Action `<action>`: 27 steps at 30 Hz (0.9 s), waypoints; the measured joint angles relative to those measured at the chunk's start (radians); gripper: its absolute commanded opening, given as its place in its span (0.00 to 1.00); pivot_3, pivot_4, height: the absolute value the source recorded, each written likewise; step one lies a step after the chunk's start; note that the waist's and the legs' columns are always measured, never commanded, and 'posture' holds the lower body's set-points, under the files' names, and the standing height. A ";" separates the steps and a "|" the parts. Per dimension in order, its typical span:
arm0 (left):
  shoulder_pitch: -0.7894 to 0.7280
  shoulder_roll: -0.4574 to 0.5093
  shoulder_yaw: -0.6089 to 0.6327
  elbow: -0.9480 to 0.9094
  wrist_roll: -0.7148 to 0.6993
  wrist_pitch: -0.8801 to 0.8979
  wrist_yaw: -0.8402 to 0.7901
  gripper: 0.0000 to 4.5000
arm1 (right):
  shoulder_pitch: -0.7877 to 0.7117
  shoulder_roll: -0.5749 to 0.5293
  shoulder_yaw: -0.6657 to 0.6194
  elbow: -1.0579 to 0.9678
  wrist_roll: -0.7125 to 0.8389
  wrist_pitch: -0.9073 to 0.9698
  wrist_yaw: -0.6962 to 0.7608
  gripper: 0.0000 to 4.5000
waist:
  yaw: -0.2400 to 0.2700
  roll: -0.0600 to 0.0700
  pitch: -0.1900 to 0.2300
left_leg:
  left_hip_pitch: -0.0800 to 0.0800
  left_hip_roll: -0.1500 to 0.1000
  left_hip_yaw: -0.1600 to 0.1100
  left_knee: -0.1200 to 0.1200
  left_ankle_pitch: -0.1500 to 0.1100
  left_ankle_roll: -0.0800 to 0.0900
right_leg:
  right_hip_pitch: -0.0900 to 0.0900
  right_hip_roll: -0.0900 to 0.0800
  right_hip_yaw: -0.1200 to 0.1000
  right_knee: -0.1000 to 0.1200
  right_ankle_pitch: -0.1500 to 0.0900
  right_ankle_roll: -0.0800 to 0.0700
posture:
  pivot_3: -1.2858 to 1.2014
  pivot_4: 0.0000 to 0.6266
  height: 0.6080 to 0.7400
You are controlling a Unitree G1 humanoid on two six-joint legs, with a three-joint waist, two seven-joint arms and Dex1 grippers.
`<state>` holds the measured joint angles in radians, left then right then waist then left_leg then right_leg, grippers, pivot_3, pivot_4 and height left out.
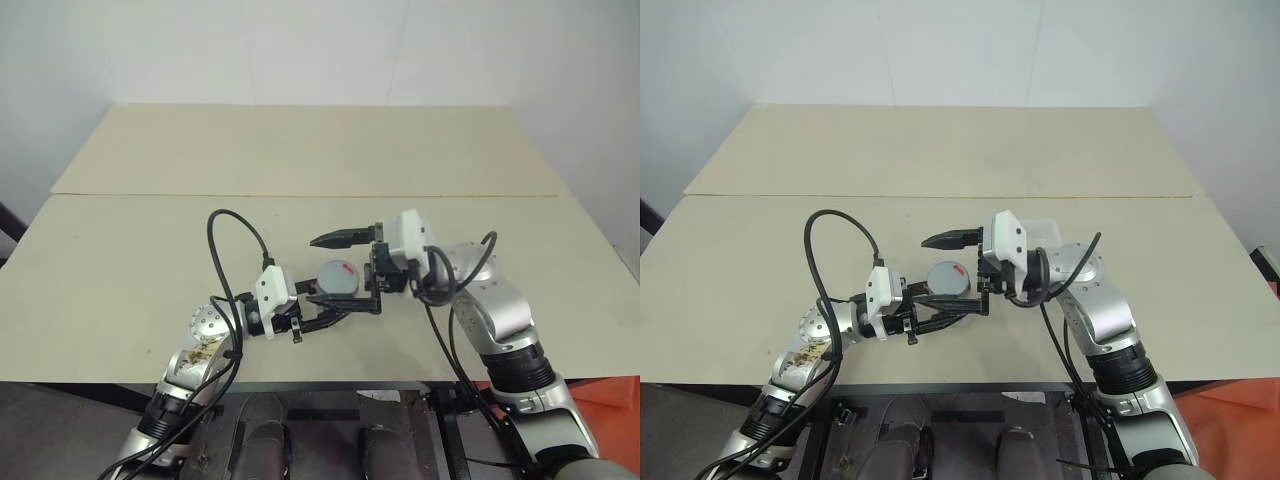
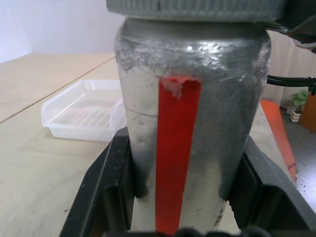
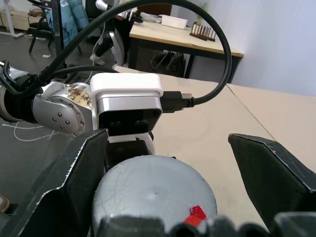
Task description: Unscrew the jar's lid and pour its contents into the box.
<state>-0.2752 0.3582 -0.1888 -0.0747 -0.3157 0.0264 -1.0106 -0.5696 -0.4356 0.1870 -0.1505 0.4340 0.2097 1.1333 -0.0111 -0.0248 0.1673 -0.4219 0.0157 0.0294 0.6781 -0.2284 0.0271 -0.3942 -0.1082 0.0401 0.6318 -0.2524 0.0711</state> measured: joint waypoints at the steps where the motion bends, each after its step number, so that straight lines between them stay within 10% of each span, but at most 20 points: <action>1: 0.000 0.000 0.000 0.002 0.000 0.000 0.000 0.47 | 0.000 -0.008 0.000 0.000 0.000 0.000 0.002 0.99 | 0.000 0.000 0.000 | 0.000 0.000 0.000 0.000 0.000 0.000 | 0.000 0.000 0.000 0.000 0.000 0.000 | 0.52 0.24 1.00; 27: -0.001 0.017 0.026 0.048 0.002 -0.009 0.000 0.47 | 0.000 -0.124 -0.055 0.132 -0.003 -0.095 0.089 0.99 | -0.001 0.000 0.000 | 0.000 0.000 0.000 0.000 0.000 0.000 | 0.000 0.000 0.000 0.000 0.000 0.000 | 0.52 0.24 1.00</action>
<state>-0.2760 0.3751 -0.1632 -0.0267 -0.3135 0.0176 -1.0110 -0.5692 -0.5596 0.1324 -0.0185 0.4307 0.1147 1.2226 -0.0116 -0.0248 0.1673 -0.4219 0.0158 0.0295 0.6781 -0.2284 0.0271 -0.3940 -0.1081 0.0402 0.6316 -0.2524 0.0711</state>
